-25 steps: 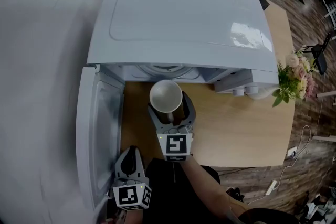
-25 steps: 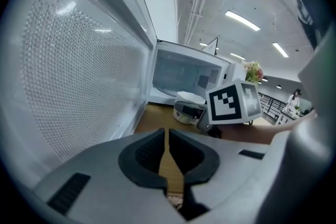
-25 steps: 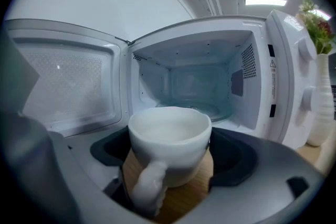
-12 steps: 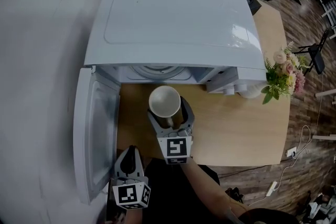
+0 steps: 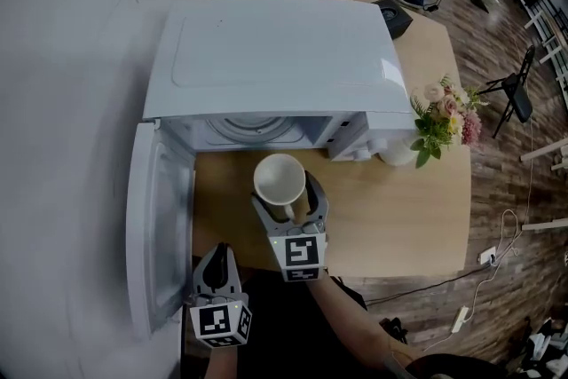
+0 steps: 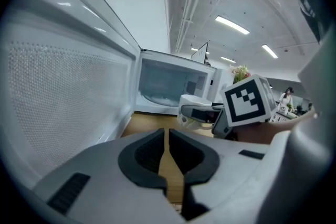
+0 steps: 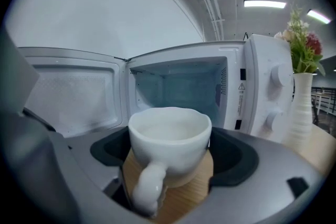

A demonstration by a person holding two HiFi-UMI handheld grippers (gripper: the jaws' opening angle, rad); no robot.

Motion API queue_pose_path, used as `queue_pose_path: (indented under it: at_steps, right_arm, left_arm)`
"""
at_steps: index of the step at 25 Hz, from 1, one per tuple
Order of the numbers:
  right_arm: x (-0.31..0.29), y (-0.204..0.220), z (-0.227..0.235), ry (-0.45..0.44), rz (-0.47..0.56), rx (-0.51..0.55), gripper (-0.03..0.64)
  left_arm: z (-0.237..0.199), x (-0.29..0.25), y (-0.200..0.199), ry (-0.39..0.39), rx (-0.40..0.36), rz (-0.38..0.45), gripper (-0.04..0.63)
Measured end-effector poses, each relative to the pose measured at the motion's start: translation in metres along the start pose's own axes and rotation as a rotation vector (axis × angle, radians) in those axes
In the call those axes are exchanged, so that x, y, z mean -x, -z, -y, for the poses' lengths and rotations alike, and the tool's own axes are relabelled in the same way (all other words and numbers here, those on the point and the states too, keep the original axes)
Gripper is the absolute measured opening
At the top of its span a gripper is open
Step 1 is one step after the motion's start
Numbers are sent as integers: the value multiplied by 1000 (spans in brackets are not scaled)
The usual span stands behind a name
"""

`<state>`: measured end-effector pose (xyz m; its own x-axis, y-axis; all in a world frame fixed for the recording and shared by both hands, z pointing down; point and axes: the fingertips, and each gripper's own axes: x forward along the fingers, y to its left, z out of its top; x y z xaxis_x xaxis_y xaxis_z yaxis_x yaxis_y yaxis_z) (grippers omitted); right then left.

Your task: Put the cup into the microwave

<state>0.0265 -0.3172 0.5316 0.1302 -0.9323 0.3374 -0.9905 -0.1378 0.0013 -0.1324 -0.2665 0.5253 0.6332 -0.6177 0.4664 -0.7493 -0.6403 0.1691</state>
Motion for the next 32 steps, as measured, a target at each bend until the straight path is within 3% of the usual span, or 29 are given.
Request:
queue_pose_path:
  at_steps: [15, 32]
  right_arm:
    - [34, -54, 21, 17, 63, -24, 439]
    - [25, -81, 47, 54, 107, -17, 439]
  left_arm:
    - [29, -15, -54, 103, -66, 123, 11]
    - [32, -28, -68, 114, -68, 168, 11]
